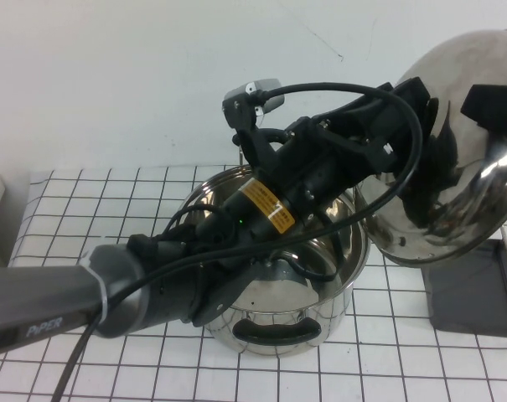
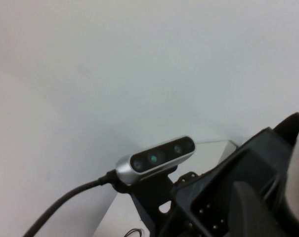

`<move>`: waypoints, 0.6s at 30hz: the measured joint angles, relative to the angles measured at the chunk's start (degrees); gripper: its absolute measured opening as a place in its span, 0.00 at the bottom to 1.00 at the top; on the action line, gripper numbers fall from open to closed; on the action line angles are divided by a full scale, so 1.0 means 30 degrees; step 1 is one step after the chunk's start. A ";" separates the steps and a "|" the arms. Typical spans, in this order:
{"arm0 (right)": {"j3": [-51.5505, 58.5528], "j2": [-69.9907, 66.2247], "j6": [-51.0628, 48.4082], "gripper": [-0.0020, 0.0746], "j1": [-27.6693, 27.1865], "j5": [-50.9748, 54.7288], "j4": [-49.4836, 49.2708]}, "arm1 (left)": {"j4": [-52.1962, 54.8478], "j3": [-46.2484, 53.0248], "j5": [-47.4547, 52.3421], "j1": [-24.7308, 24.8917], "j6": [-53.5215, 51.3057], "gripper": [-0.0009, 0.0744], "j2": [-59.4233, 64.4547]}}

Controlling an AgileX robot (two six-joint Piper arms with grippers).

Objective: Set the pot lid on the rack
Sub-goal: Hand over the pot lid, then place the pot lid on the pot rack

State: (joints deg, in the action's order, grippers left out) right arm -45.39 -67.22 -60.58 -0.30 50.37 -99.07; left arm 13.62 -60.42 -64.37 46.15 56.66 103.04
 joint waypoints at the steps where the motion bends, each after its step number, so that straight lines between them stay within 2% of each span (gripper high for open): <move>1: -0.0040 -0.0025 0.0000 0.18 0.0000 0.0000 0.0000 | -0.0037 0.0000 0.0000 0.0000 0.0000 0.43 0.0000; 8: -0.0078 -0.0041 -0.0257 0.16 0.0014 0.0096 0.0071 | 0.0716 0.0000 0.0000 -0.0550 0.0977 0.45 0.0000; 14: -0.0280 -0.0196 -0.2223 0.15 0.0014 -0.0718 0.0963 | 0.2432 -0.0085 -0.0343 -0.2524 0.4351 0.84 0.0000; 16: -0.0618 -0.0196 -0.2735 0.15 0.0014 -0.0683 0.1005 | 0.3999 -0.0085 -0.0343 -0.3413 0.4908 0.89 0.0000; 18: -0.1140 -0.0073 -0.3362 0.15 0.0014 -0.0639 0.1005 | 0.5507 -0.0085 -0.0393 -0.4304 0.5476 0.88 -0.0037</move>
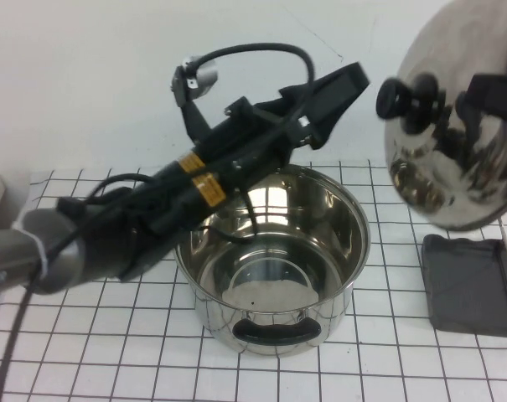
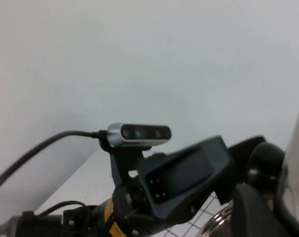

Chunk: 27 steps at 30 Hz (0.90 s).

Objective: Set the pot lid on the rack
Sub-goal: Place the pot lid on the pot rack

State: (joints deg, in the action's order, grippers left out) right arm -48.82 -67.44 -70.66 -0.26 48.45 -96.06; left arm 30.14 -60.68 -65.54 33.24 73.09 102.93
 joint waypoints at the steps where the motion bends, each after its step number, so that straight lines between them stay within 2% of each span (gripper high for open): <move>1: -0.0224 0.0101 -0.0209 0.15 0.0000 0.0000 0.0083 | 0.0876 0.0000 0.0000 -0.0435 0.0447 0.86 -0.0026; 2: -0.0537 0.0236 -0.0279 0.15 0.0000 -0.0077 0.0315 | 0.1425 0.0000 0.0000 -0.0719 0.0847 0.83 -0.0075; 4: -0.1110 0.0751 -0.0042 0.15 0.0000 -0.0387 0.1808 | 0.3611 0.0000 0.0000 -0.1713 0.1694 0.69 -0.0381; 8: -0.1478 0.2132 0.2398 0.15 0.0000 -0.1851 0.7219 | 0.7646 0.0000 -0.0040 -0.3911 0.2239 0.21 -0.1659; 10: -0.1478 0.2695 0.4227 0.15 0.0000 -0.2464 1.0143 | 0.9712 0.0000 -0.0069 -0.4949 0.2535 0.10 -0.2498; 13: -0.1478 0.3200 0.6954 0.15 0.0000 -0.2734 1.4336 | 1.2229 0.0000 -0.0156 -0.6073 0.3191 0.04 -0.3872; 18: -0.1478 0.3249 1.0133 0.15 0.0000 -0.2840 1.9131 | 1.6051 0.0000 0.0637 -0.6704 0.4166 0.02 -0.6926; 27: -0.1478 0.1359 1.0898 0.15 0.0000 -0.3898 1.9811 | 2.0923 0.0000 0.1213 -0.6704 0.6306 0.01 -1.0445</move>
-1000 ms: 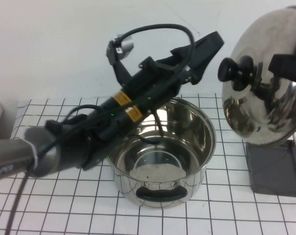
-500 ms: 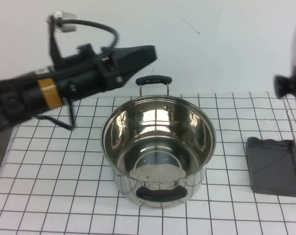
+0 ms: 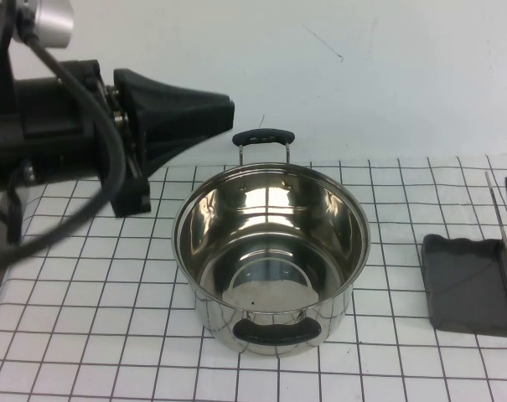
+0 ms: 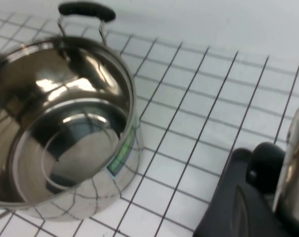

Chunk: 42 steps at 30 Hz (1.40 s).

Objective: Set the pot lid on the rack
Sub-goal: Place the pot lid on the pot rack

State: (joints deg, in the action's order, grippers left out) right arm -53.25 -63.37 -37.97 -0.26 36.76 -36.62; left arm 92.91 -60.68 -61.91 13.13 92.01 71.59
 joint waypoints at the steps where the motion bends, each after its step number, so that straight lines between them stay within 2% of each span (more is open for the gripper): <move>1: 0.0039 -0.0273 0.0000 0.15 0.0000 0.0000 0.0000 | 0.0420 0.0000 -0.0093 0.0000 0.0180 0.01 -0.0185; 8: 0.0580 -0.2052 0.0000 0.15 0.0000 -0.0811 -0.0153 | 0.2202 0.0000 -0.0327 0.0000 0.1311 0.01 -0.0493; 15: 0.0844 -0.2844 -0.0210 0.15 0.0000 -0.2273 -0.0809 | 0.2399 0.0000 -0.0327 0.0000 0.1427 0.01 -0.0493; 19: 0.0842 -0.2973 -0.1510 0.15 0.0000 -0.2428 -0.2955 | 0.2399 0.0000 -0.0327 0.0000 0.1427 0.01 -0.0493; 25: 0.0842 -0.2973 -0.5196 0.15 0.0000 -0.2428 -0.6747 | 0.2496 0.0000 -0.0327 0.0000 0.1473 0.01 -0.0493; 42: 0.1504 -0.3047 -0.4000 0.15 0.0000 -0.2613 -0.4965 | 0.2790 0.0000 -0.0327 0.0000 0.1778 0.01 -0.0493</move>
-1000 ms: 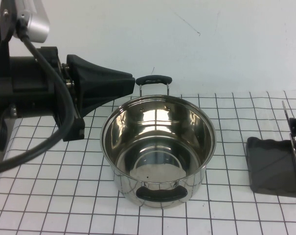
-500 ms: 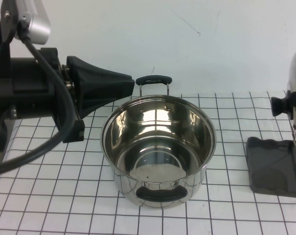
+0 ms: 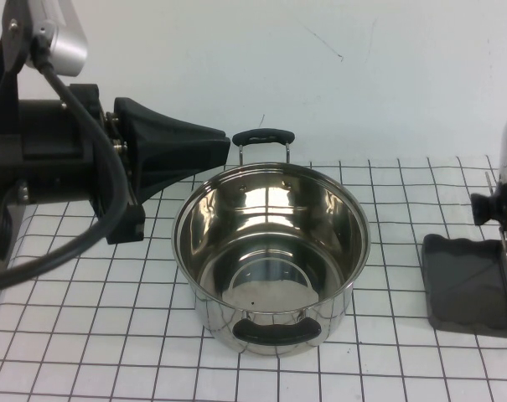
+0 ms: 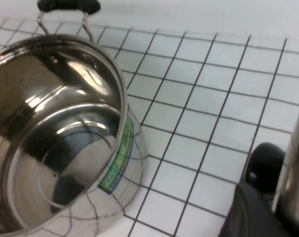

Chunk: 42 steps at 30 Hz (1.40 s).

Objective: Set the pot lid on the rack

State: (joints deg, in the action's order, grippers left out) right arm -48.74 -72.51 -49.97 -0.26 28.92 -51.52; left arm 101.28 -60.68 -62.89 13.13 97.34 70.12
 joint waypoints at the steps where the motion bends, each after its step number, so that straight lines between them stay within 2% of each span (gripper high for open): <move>1: 0.0126 -0.0118 0.0000 0.15 0.0000 0.0000 0.0000 | 0.0000 0.0000 0.0000 0.0000 0.0000 0.01 0.0000; 5: 0.0247 -0.0514 0.0000 0.16 0.0000 -0.0114 0.0000 | 0.0000 0.0000 0.0000 0.0000 0.0000 0.01 0.0000; 7: 0.0247 -0.0619 0.0000 0.20 0.0000 -0.0213 0.0000 | 0.0000 0.0000 0.0000 0.0000 0.0009 0.01 0.0000; 13: 0.0247 -0.0661 0.0000 0.52 0.0000 -0.0602 -0.0038 | 0.0000 0.0000 -0.0606 0.0000 0.0097 0.01 0.0000; 16: 0.0247 -0.0661 0.0000 0.61 -0.0193 -0.0537 -0.0003 | 0.0000 0.0000 -0.0937 0.0000 0.0097 0.01 0.0000; 26: 0.0247 -0.0661 0.0000 0.63 -0.2755 0.3188 0.0928 | 0.0000 0.0000 -0.1296 0.0000 0.0097 0.01 0.0000; 30: 0.0247 -0.0411 0.0000 0.61 -0.3928 0.4472 0.1241 | 0.0000 0.0000 -0.1027 0.0000 0.0097 0.01 0.0000; 37: 0.0247 0.2217 0.0000 0.54 -0.5089 0.5374 0.1878 | 0.0000 0.0000 0.0756 0.0000 0.0097 0.01 -0.0037; 42: 0.0247 0.5564 0.0000 0.51 -0.5316 0.5871 0.2191 | 0.0000 0.0329 0.3540 0.0000 0.0097 0.01 -0.0626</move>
State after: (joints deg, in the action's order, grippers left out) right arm -48.00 -55.81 -49.97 -16.20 46.53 -44.94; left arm 101.28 -59.69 -52.27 13.13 97.63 68.24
